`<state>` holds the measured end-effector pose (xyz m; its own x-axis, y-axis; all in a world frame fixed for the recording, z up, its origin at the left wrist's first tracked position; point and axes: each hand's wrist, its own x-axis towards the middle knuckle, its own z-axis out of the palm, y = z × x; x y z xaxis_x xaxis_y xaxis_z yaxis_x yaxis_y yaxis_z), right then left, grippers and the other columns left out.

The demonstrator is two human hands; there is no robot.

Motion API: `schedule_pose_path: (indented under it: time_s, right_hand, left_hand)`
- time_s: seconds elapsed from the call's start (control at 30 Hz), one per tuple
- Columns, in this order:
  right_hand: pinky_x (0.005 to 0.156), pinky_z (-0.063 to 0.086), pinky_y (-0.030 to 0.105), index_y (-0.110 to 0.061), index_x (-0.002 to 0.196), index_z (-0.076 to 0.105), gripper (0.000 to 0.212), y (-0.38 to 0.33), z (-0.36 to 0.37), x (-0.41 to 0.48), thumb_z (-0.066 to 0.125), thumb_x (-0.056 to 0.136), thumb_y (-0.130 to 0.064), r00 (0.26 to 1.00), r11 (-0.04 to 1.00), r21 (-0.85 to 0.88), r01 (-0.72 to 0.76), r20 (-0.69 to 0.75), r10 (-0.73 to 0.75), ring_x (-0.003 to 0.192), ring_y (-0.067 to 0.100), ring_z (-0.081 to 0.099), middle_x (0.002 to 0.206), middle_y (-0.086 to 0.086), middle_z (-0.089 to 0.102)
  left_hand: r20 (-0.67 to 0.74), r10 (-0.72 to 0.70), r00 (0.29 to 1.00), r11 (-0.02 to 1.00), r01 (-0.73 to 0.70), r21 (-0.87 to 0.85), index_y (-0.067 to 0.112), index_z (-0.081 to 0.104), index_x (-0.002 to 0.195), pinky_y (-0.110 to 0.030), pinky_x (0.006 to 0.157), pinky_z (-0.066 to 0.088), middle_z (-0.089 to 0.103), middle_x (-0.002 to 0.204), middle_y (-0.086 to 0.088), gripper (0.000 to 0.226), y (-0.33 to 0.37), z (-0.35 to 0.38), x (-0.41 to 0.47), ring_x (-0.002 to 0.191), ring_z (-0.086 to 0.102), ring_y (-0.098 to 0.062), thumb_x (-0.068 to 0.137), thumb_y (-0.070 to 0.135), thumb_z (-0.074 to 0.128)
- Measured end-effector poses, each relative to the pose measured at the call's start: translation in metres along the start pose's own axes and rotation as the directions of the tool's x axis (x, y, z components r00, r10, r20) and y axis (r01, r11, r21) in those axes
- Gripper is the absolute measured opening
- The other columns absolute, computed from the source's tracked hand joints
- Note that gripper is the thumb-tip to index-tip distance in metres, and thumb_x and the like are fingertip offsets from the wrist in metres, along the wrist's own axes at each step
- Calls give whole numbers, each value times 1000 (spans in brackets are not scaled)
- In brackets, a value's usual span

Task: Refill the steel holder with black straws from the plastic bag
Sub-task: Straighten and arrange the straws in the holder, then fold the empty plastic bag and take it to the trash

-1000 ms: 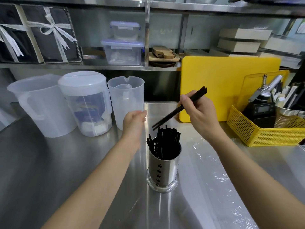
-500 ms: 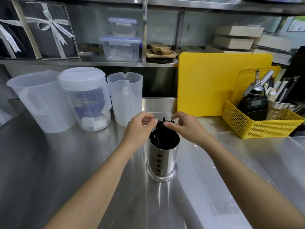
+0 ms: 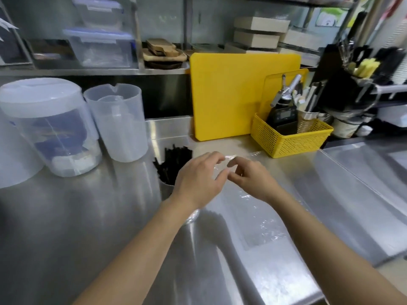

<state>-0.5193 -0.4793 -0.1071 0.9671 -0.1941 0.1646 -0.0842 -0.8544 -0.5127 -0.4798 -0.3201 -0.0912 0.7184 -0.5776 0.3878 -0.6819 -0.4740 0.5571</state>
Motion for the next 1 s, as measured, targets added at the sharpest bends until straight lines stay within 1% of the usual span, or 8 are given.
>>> schedule_pose_path:
  time_s: [0.23, 0.37, 0.47, 0.63, 0.7, 0.87, 0.93, 1.0]
  right_hand:
    - [87, 43, 36, -21, 134, 40, 60, 110, -10, -18, 55, 84, -51, 992, 987, -115, -117, 39, 122, 109, 23, 54, 124, 6, 56]
    - [107, 30, 43, -25, 144, 24, 72, 174, -2, -27, 50, 84, -56, 970, 965, -199, -171, 138, 200, 133, 25, 34, 145, 6, 37]
    - [109, 21, 45, -26, 145, 20, 72, 208, 1, -32, 48, 86, -55, 938, 949, -178, -259, 187, 291, 140, 23, 22, 152, 6, 27]
    - [107, 22, 44, -27, 137, 37, 59, 245, 9, -38, 49, 86, -53, 888, 913, -147, -381, 218, 405, 138, 25, 27, 147, 6, 34]
    - [99, 28, 40, -28, 120, 56, 44, 255, 10, -41, 51, 84, -52, 884, 906, -114, -408, 201, 423, 126, 25, 42, 122, 4, 50]
    - [83, 38, 33, -19, 85, 68, 31, 260, 4, -40, 54, 85, -47, 880, 893, -43, -448, 153, 449, 99, 25, 57, 100, 4, 63]
    - [66, 39, 29, -12, 78, 63, 31, 258, -3, -38, 57, 85, -41, 860, 865, 82, -494, 191, 473, 84, 27, 59, 85, 8, 65]
    - [64, 39, 29, -7, 92, 60, 31, 262, -6, -38, 59, 85, -38, 842, 832, 157, -531, 202, 499, 83, 26, 57, 88, 8, 62]
  left_hand:
    - [211, -195, 958, 975, 166, 150, 21, 45, 132, -27, 101, 30, 49, 137, 2, 45, -1, 96, 1, 127, 43, -19, 91, 40, 47]
    - [239, -328, 914, 939, 289, 185, 20, 34, 140, -29, 110, 23, 37, 148, -2, 59, -9, 149, -2, 136, 32, -20, 90, 48, 46]
    - [274, -437, 857, 895, 381, 233, 23, 25, 145, -34, 114, 14, 18, 157, -4, 66, -11, 179, -6, 144, 15, -21, 89, 53, 44]
    - [316, -589, 744, 803, 497, 328, 27, 25, 145, -41, 116, 9, 0, 158, -10, 66, -17, 203, -13, 145, 2, -27, 88, 54, 44]
    - [284, -633, 720, 772, 556, 309, 30, 32, 142, -41, 115, 12, -1, 157, -13, 63, -17, 207, -16, 144, 4, -30, 86, 51, 51]
    - [156, -711, 685, 700, 711, 67, 14, 61, 111, -34, 104, 33, 43, 133, -13, 41, -15, 207, -6, 124, 42, -31, 75, 29, 73]
    - [109, -765, 634, 631, 773, -65, 12, 54, 105, -38, 94, 44, 55, 116, -12, 38, -13, 205, -1, 108, 55, -32, 75, 26, 73]
    - [82, -816, 571, 558, 818, -142, 18, 38, 98, -42, 84, 50, 61, 101, -13, 44, -12, 201, 2, 92, 61, -32, 74, 28, 73]
